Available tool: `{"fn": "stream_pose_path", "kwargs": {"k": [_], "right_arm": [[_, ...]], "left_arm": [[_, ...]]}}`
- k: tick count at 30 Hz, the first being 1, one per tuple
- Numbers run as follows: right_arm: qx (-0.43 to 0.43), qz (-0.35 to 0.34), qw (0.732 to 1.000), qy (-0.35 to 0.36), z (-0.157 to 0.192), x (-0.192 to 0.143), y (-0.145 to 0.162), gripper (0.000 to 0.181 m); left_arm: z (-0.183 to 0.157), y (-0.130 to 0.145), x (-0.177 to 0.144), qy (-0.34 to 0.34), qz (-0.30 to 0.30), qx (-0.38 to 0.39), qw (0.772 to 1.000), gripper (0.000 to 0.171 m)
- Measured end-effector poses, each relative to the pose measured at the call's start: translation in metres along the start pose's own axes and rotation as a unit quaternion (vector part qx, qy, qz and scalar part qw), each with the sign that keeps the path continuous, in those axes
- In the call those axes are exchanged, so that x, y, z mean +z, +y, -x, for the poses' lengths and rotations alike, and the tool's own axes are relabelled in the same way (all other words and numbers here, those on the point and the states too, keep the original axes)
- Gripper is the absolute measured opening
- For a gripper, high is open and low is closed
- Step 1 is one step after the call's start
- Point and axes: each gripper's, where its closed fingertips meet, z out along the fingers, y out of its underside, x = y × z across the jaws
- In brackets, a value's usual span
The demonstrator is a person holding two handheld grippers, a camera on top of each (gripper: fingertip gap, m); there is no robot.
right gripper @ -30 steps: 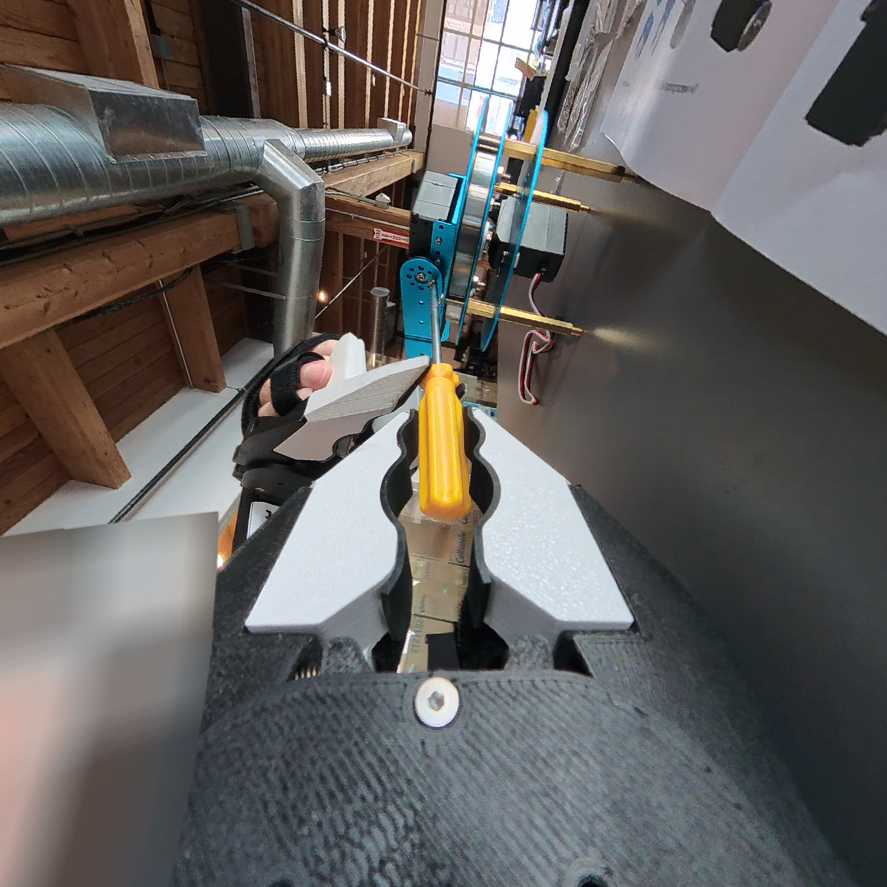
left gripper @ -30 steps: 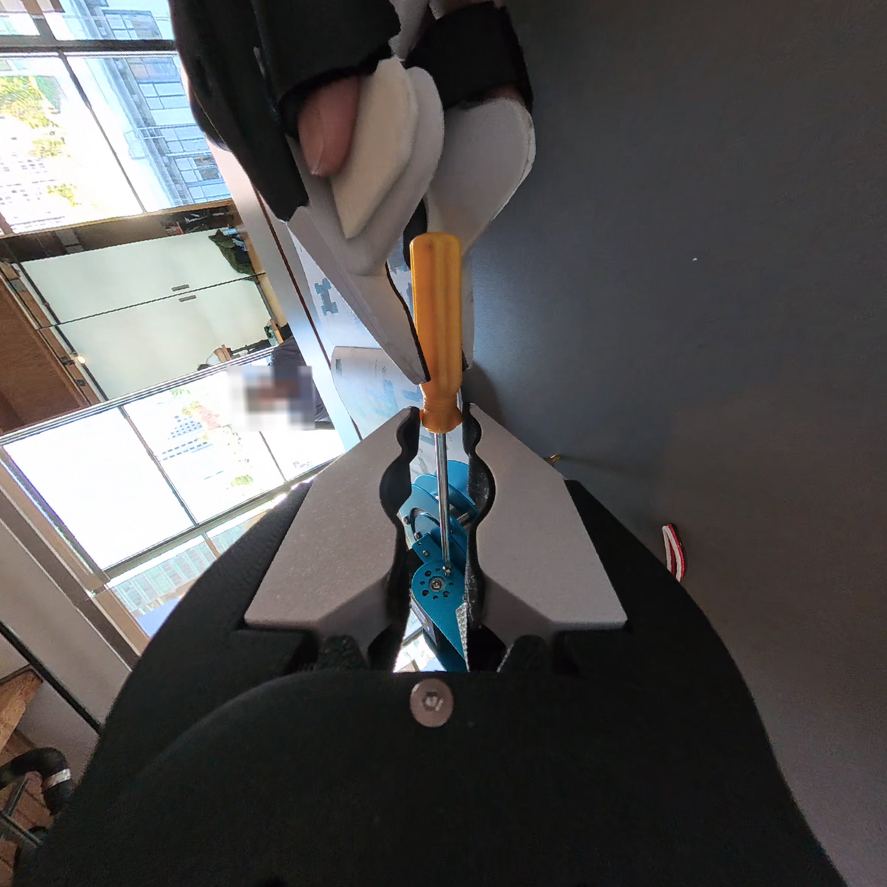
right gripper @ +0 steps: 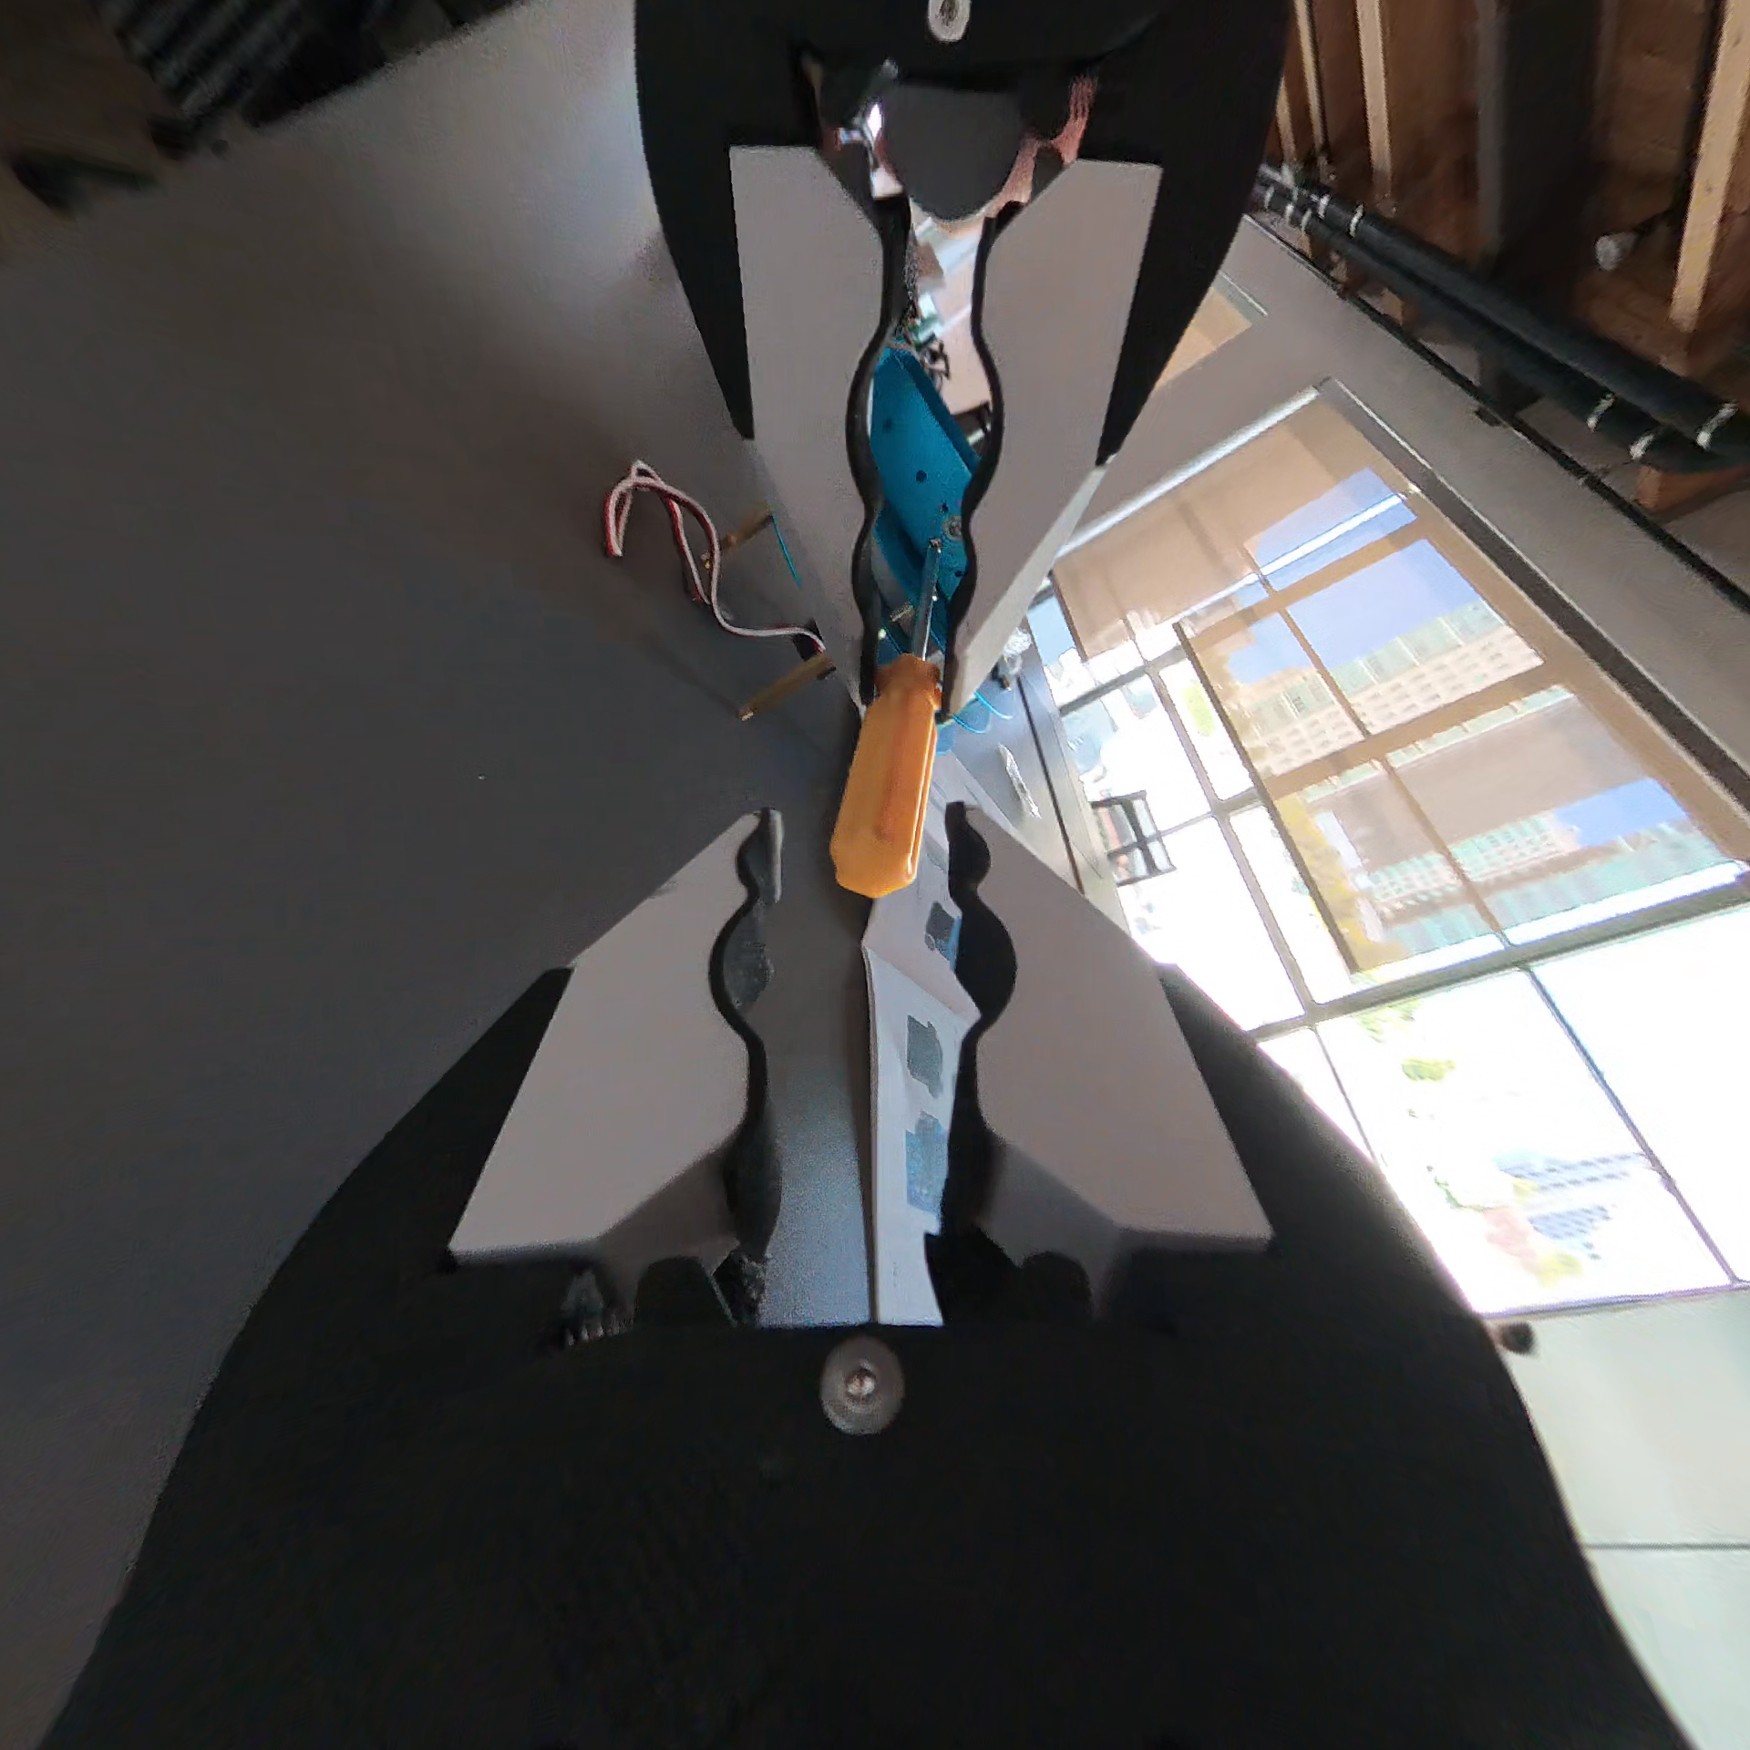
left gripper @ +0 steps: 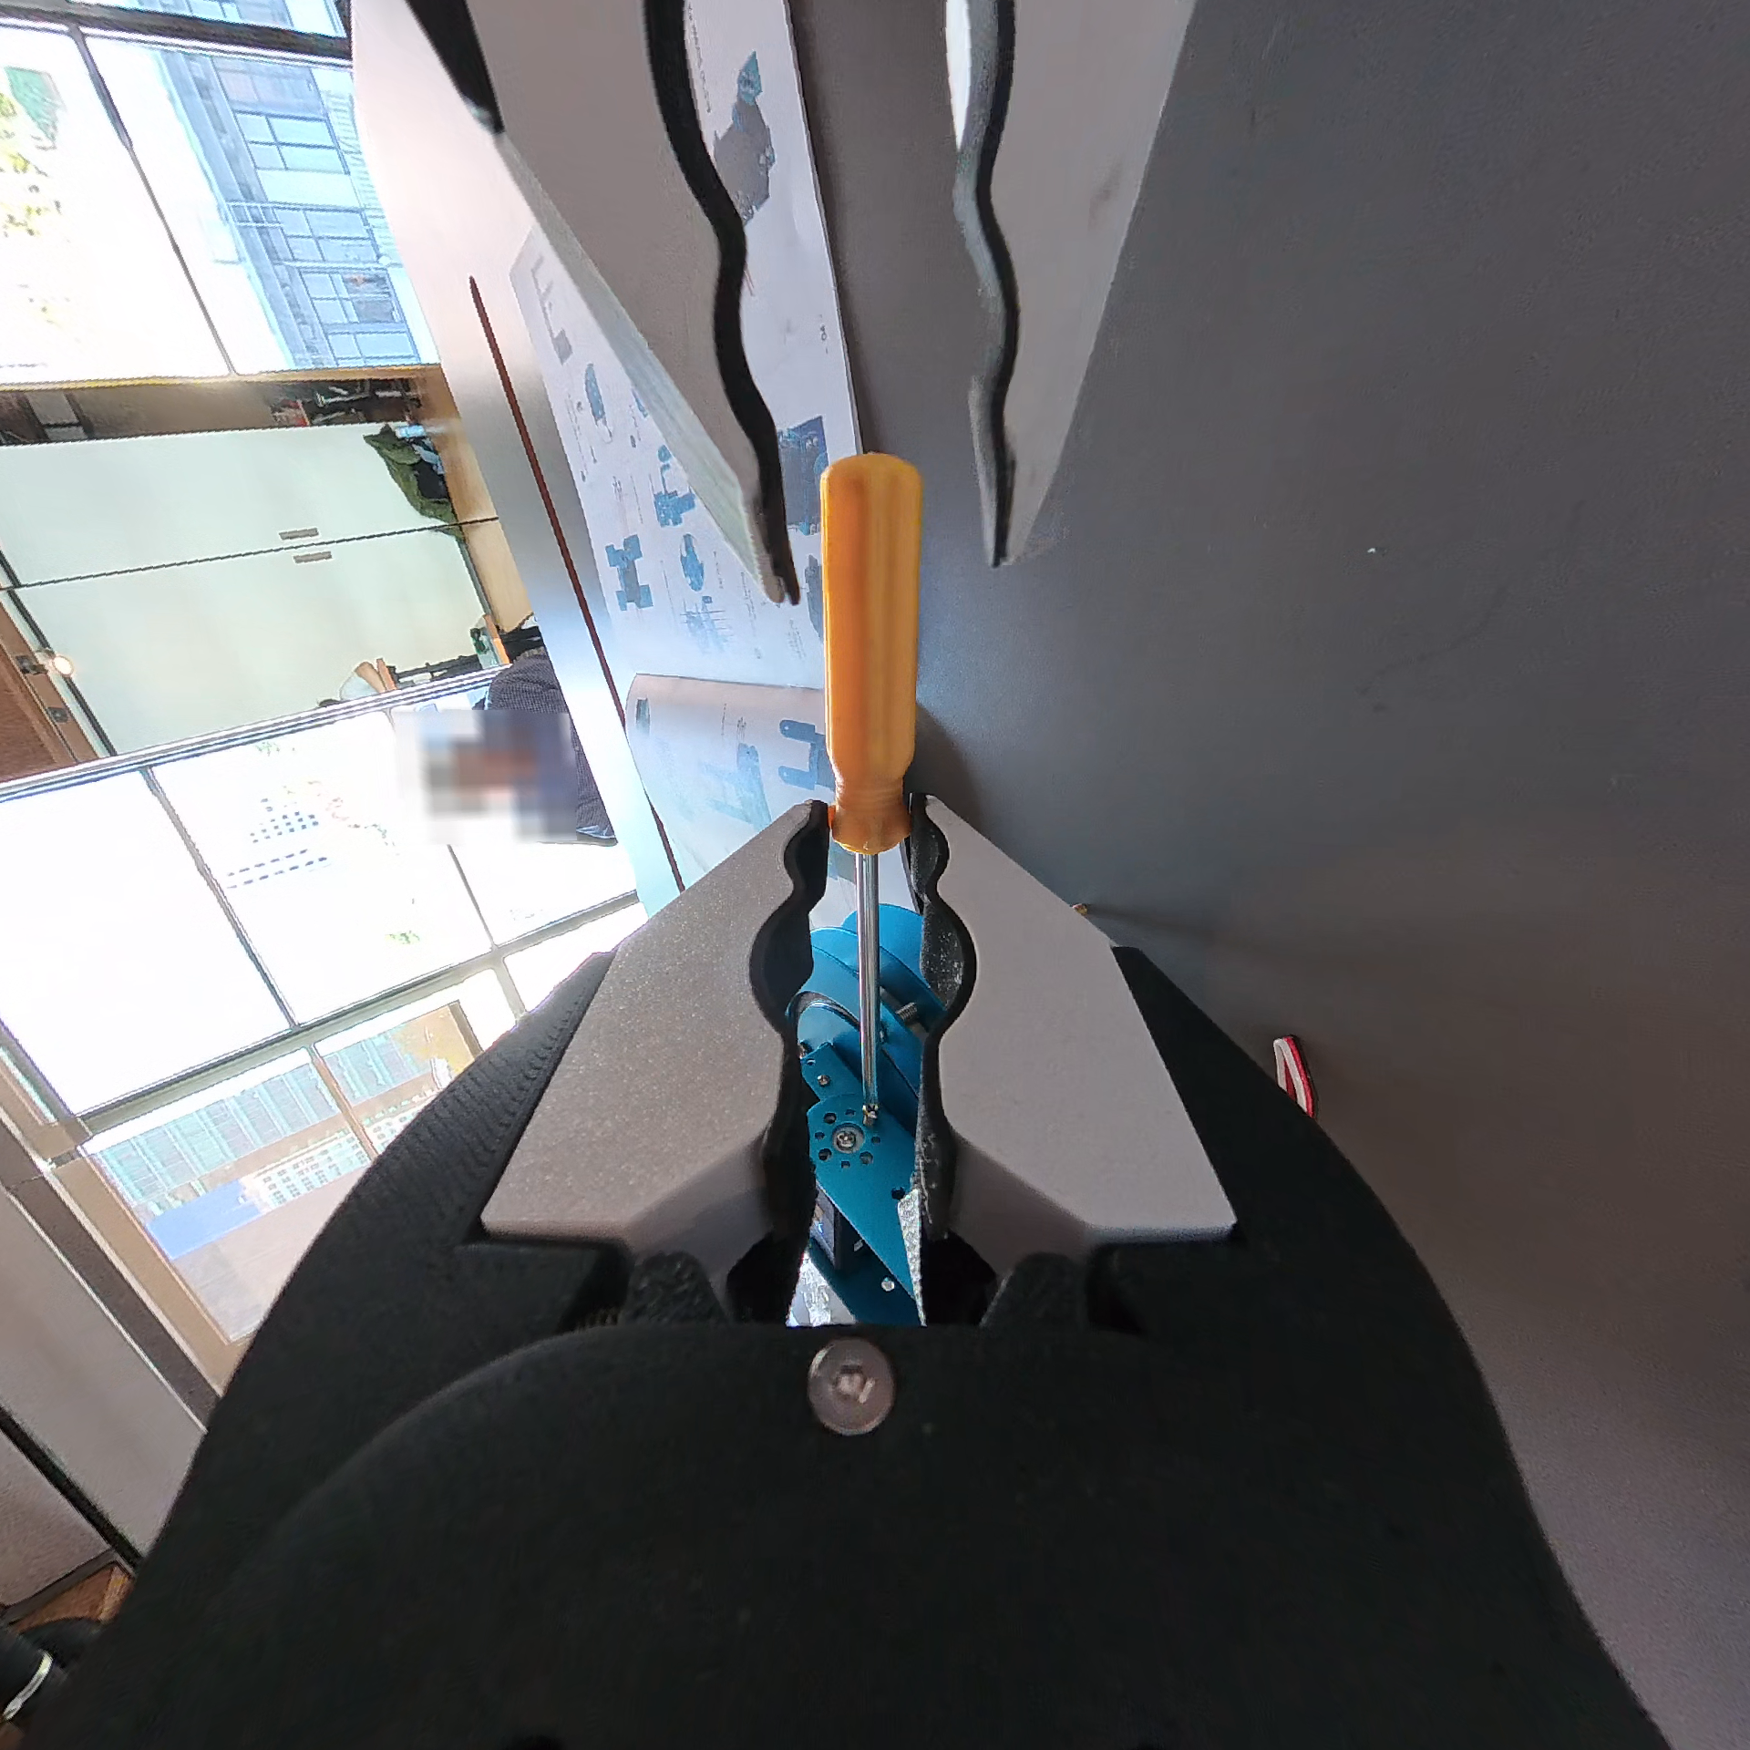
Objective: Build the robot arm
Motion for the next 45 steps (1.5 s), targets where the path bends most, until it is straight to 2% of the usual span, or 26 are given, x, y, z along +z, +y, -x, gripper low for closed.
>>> {"fn": "stream_pose_path", "kwargs": {"k": [3,13,18,19,20,23,26,29,32,34,39,42,45], "right_arm": [[0.015,-0.002,1.0,0.006,-0.003,0.0,-0.003,0.017],[0.027,0.011,1.0,0.011,-0.008,0.002,0.001,0.016],[0.071,0.015,0.997,-0.002,-0.008,0.002,0.0,0.016],[0.086,0.016,0.996,-0.007,-0.007,0.002,0.0,0.016],[0.098,0.017,0.995,-0.01,-0.008,0.002,0.001,0.016],[0.121,0.017,0.992,-0.017,-0.008,0.002,0.001,0.015],[0.145,0.017,0.989,-0.025,-0.009,0.002,0.001,0.015],[0.19,0.018,0.981,-0.04,-0.007,0.003,0.0,0.015],[0.233,0.018,0.971,-0.051,-0.007,0.003,-0.001,0.015],[0.26,0.018,0.964,-0.056,-0.007,0.004,-0.002,0.015],[0.3,0.024,0.952,-0.062,-0.005,0.004,-0.003,0.015],[0.324,0.025,0.944,-0.063,-0.005,0.003,-0.005,0.015],[0.35,0.026,0.934,-0.065,-0.005,0.003,-0.006,0.015]], "left_arm": [[0.0,0.0,0.0,-0.002,0.0,-0.002,1.0,0.016],[0.003,0.001,-0.001,-0.001,0.001,-0.008,1.0,0.016],[0.003,0.002,-0.002,-0.008,0.0,-0.012,1.0,0.015],[0.002,0.003,-0.002,-0.008,0.001,-0.023,1.0,0.018],[0.002,0.002,-0.003,-0.006,-0.003,-0.041,0.999,0.033],[-0.002,0.002,-0.011,0.016,-0.015,-0.112,0.993,0.06],[0.002,0.019,-0.024,0.016,-0.01,-0.18,0.983,0.066],[0.007,0.05,-0.038,-0.003,0.01,-0.244,0.97,0.065],[0.006,0.083,-0.046,-0.008,0.037,-0.33,0.943,0.069],[0.004,0.098,-0.047,0.006,0.04,-0.403,0.914,0.071],[0.015,0.112,-0.048,0.048,-0.008,-0.584,0.811,0.068],[0.018,0.115,-0.043,0.077,-0.028,-0.636,0.767,0.067],[0.01,0.115,-0.034,0.1,-0.017,-0.659,0.745,0.068]]}}
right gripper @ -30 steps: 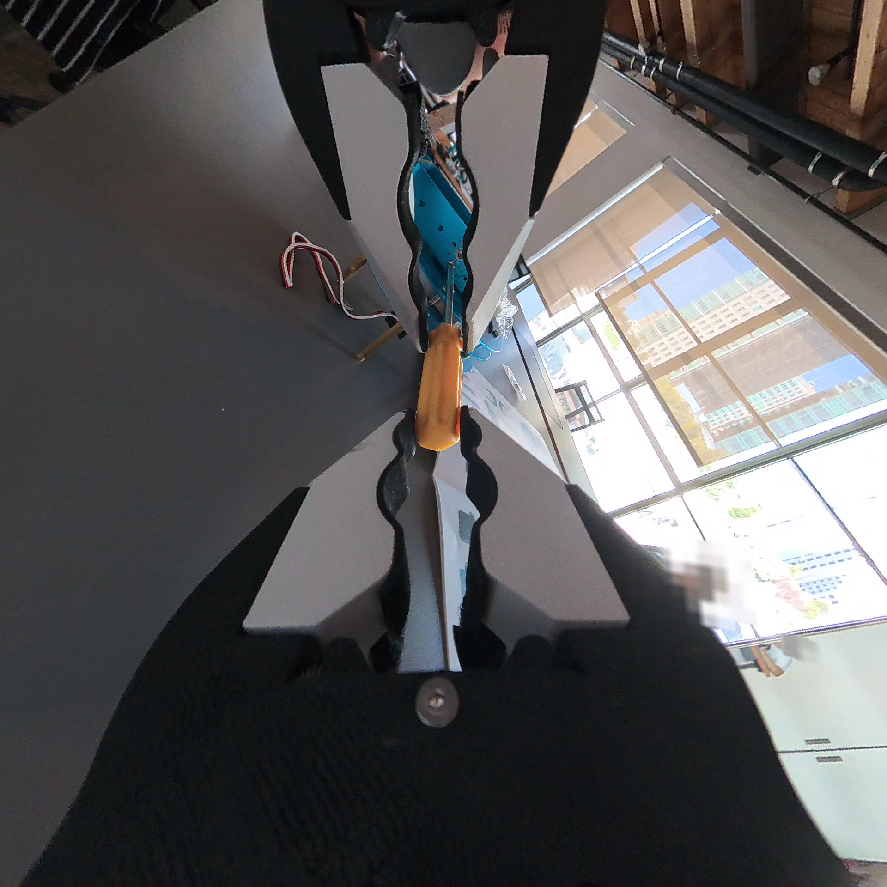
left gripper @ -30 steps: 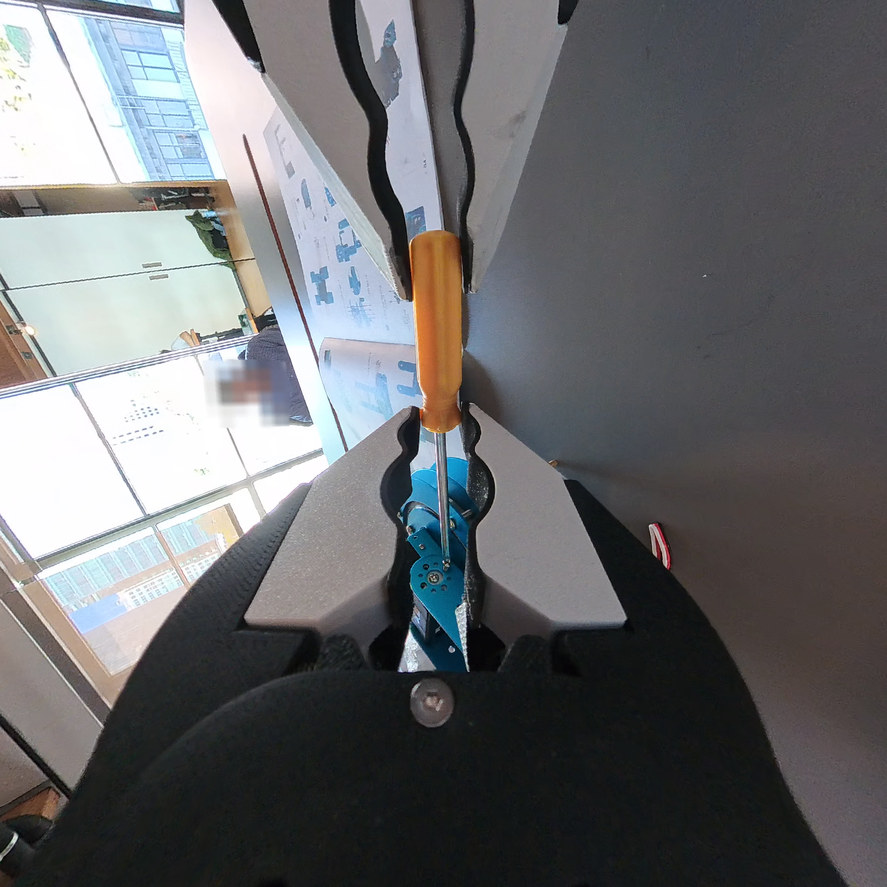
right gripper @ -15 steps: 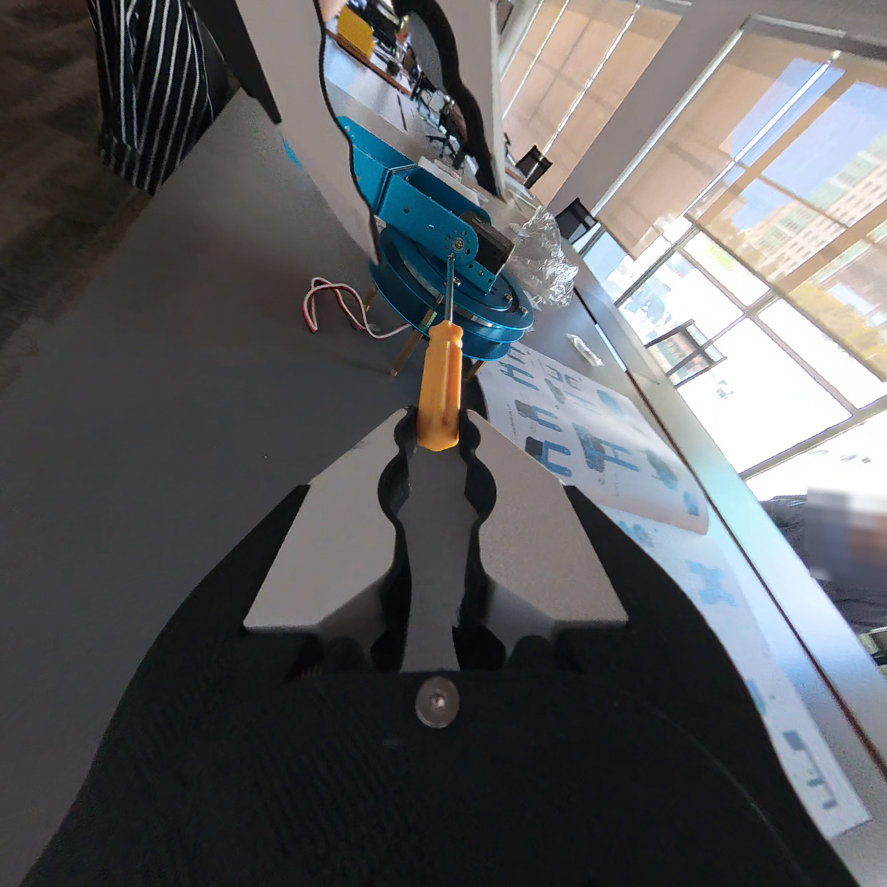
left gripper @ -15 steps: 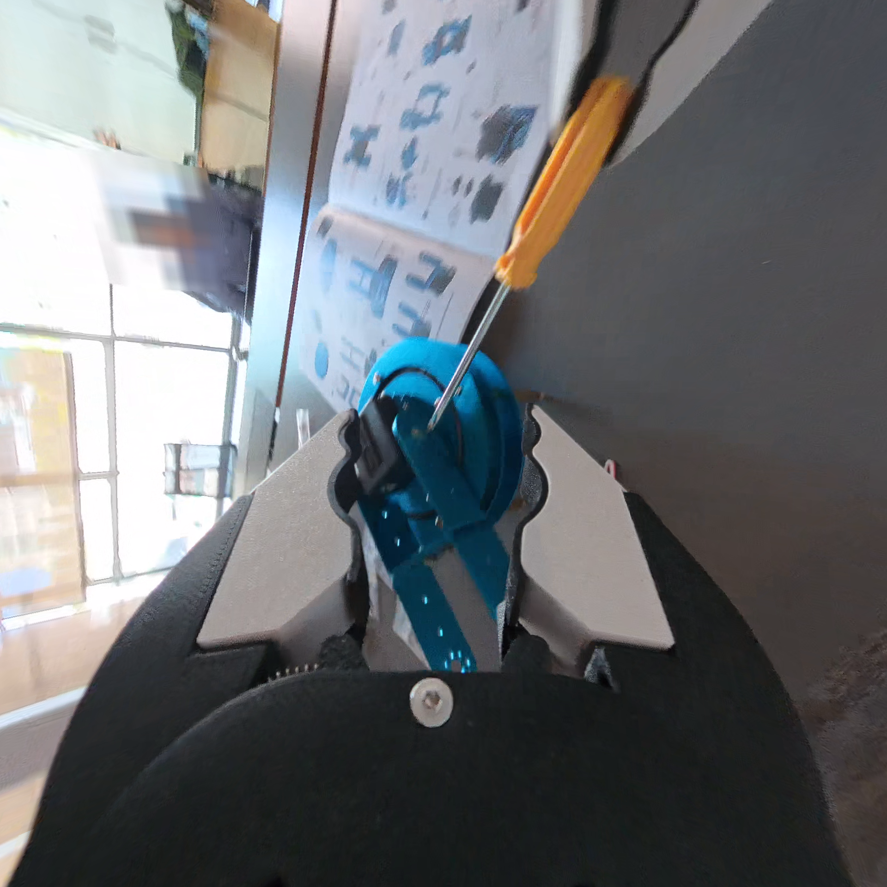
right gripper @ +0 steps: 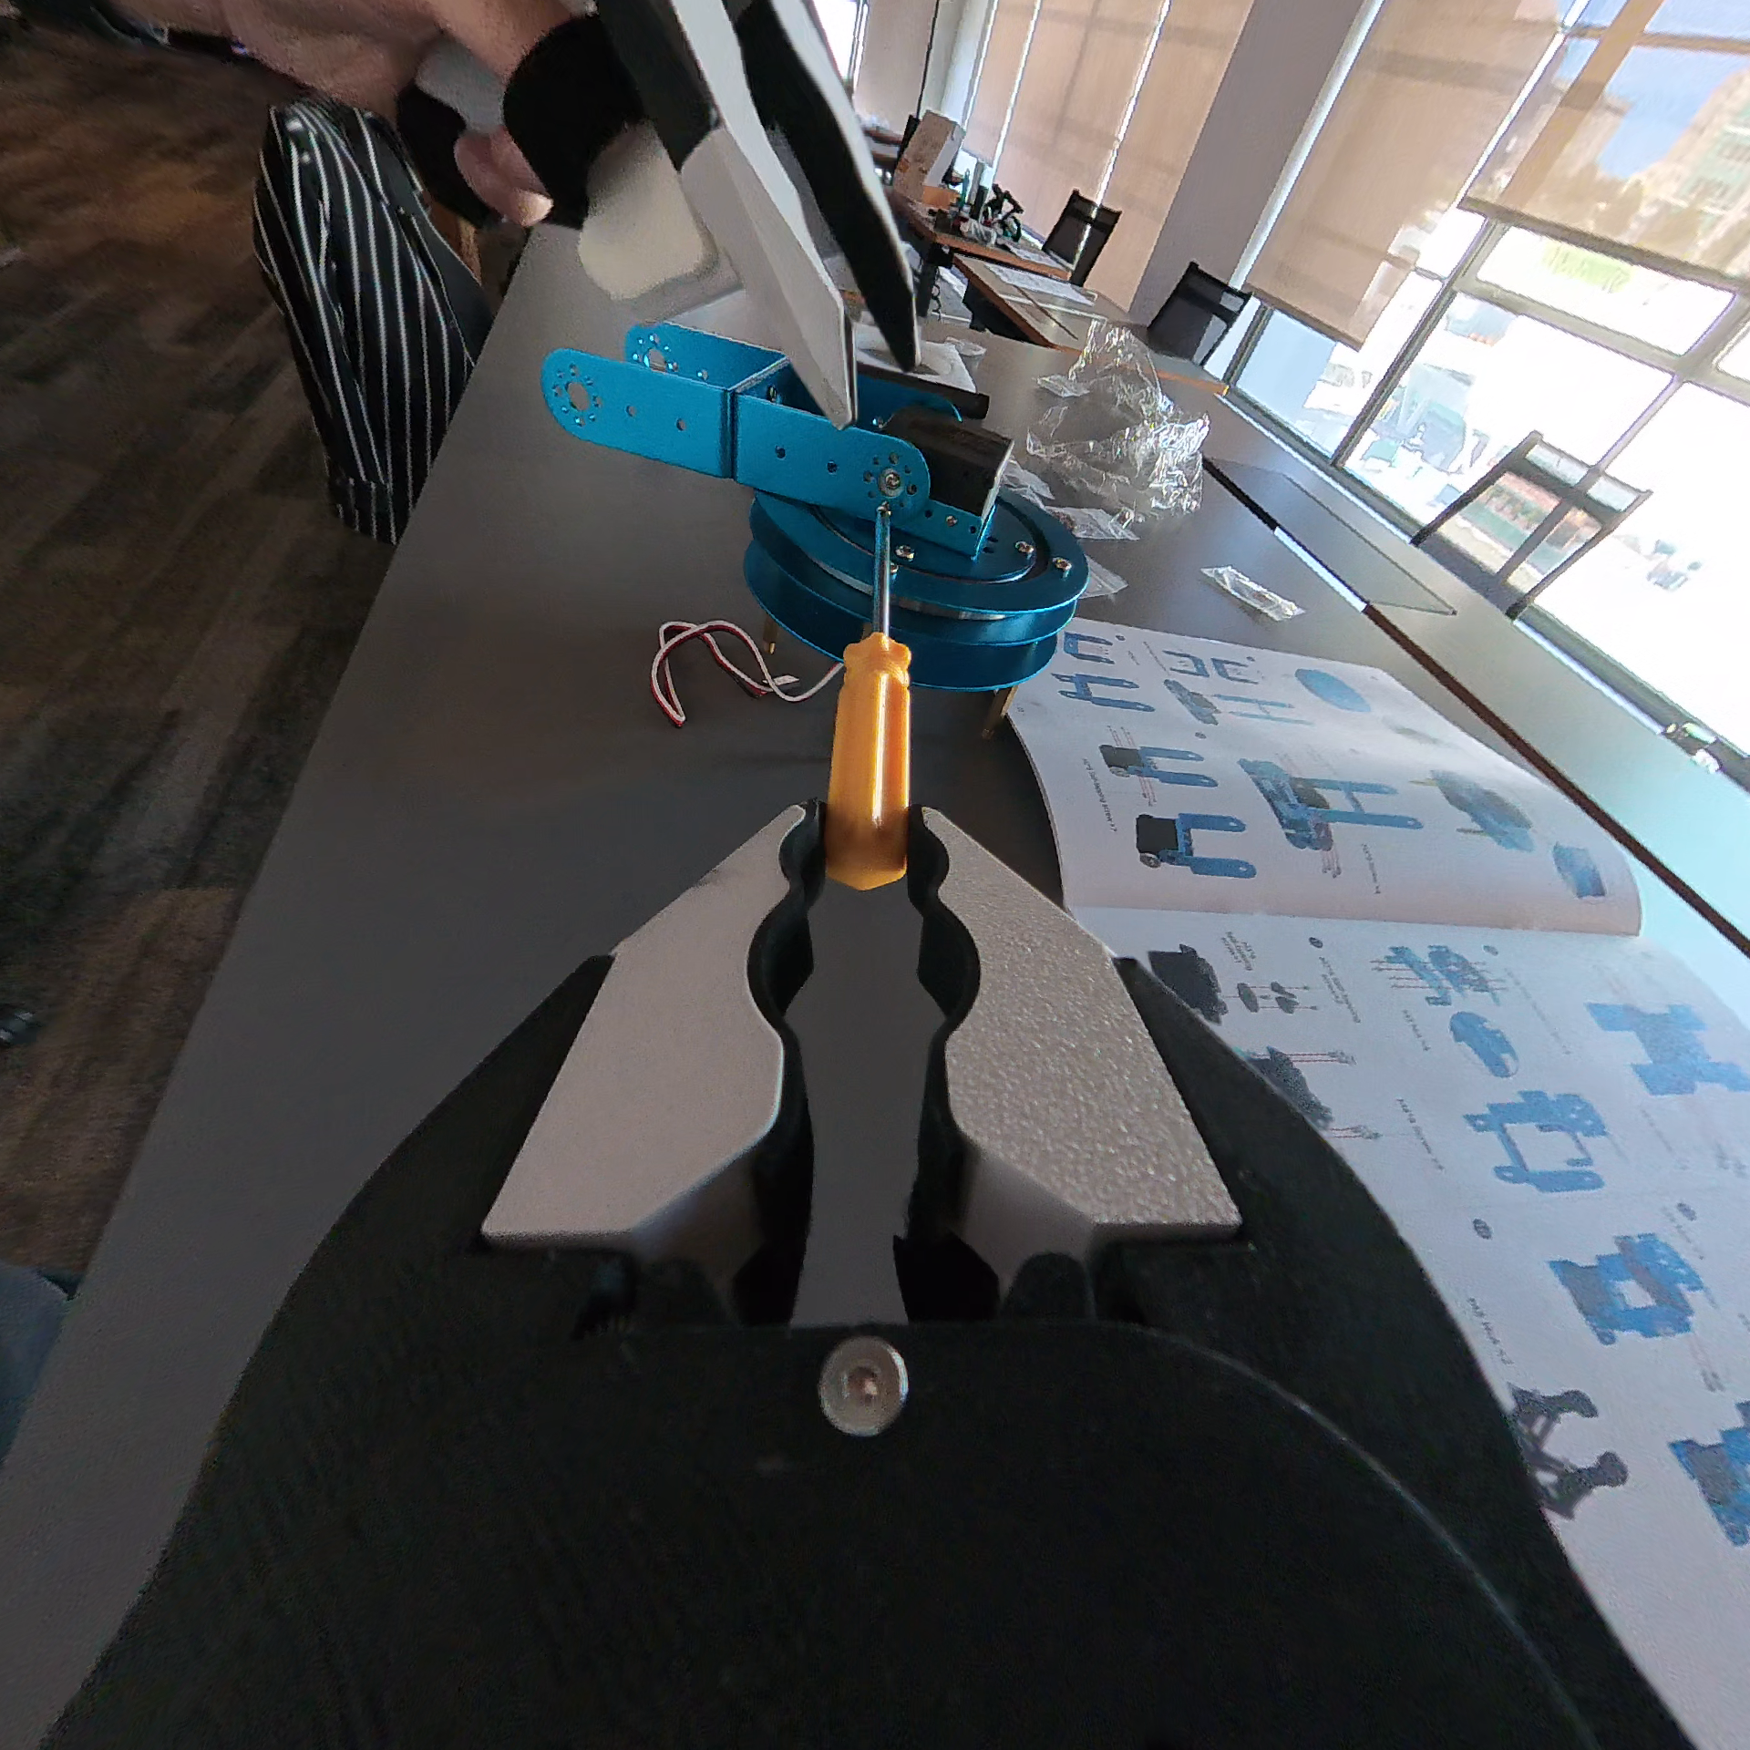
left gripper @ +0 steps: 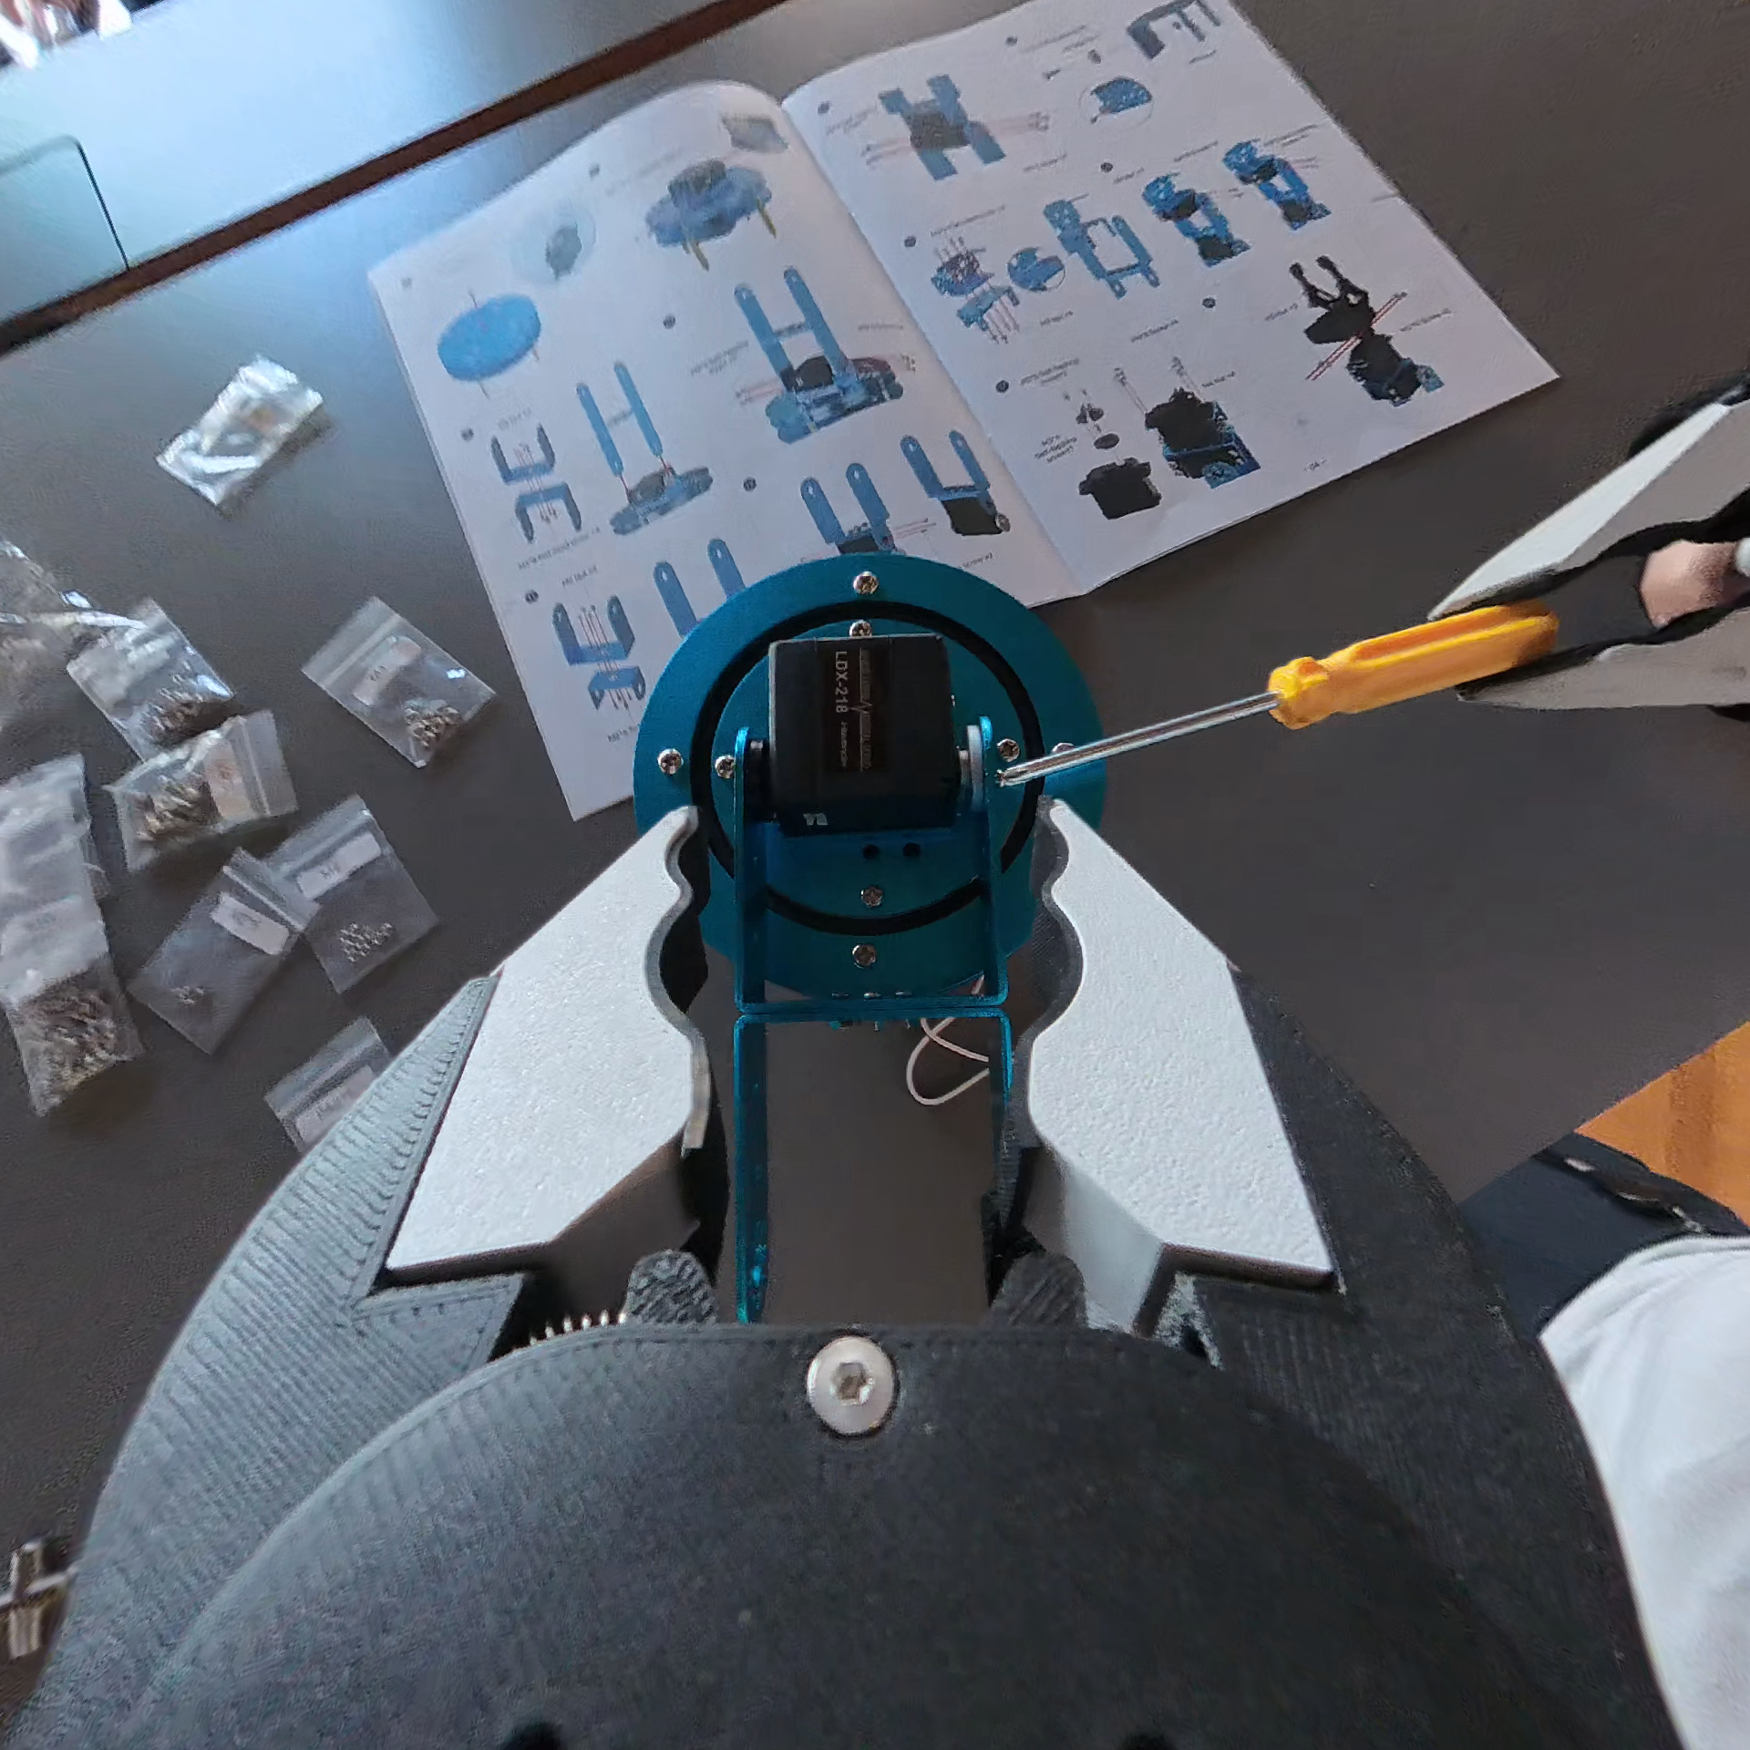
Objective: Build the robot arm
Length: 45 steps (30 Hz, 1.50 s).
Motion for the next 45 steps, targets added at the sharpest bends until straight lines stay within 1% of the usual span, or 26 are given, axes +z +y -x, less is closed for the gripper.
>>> {"fn": "stream_pose_path", "kwargs": {"k": [2,4,7,11,19,33,36,40,42,45], "right_arm": [[0.009,-0.001,1.0,0.0,0.001,0.0,0.0,0.015],[0.012,0.0,1.0,0.001,0.001,0.0,0.0,0.015],[0.019,0.0,1.0,0.0,0.001,0.001,0.0,0.015],[0.025,0.0,1.0,-0.001,0.001,0.001,0.0,0.015],[0.055,0.002,0.998,-0.004,0.002,0.002,0.001,0.015],[0.083,-0.002,0.997,-0.007,0.0,0.003,-0.001,0.015],[0.116,0.0,0.993,-0.016,0.002,0.003,0.001,0.015],[0.194,-0.001,0.98,-0.039,0.005,0.003,0.001,0.015],[0.232,-0.004,0.972,-0.046,0.004,0.003,-0.001,0.015],[0.301,-0.006,0.952,-0.061,0.007,0.002,-0.002,0.015]], "left_arm": [[-0.002,0.004,0.003,-0.003,0.01,-0.007,1.0,0.07],[0.001,0.008,0.004,-0.029,0.021,0.008,0.999,0.069],[0.004,0.015,0.005,-0.045,0.036,0.015,0.998,0.064],[0.004,0.016,0.006,-0.027,0.045,0.0,0.999,0.062],[0.005,0.015,0.006,-0.024,0.075,-0.004,0.997,0.061],[0.007,0.014,0.006,-0.018,0.089,-0.017,0.996,0.061],[0.007,0.014,0.006,-0.017,0.088,-0.017,0.996,0.061],[0.007,0.014,0.006,-0.017,0.089,-0.017,0.996,0.061],[0.007,0.015,0.006,-0.019,0.087,-0.018,0.996,0.061],[0.007,0.014,0.006,-0.019,0.086,-0.018,0.996,0.061]]}}
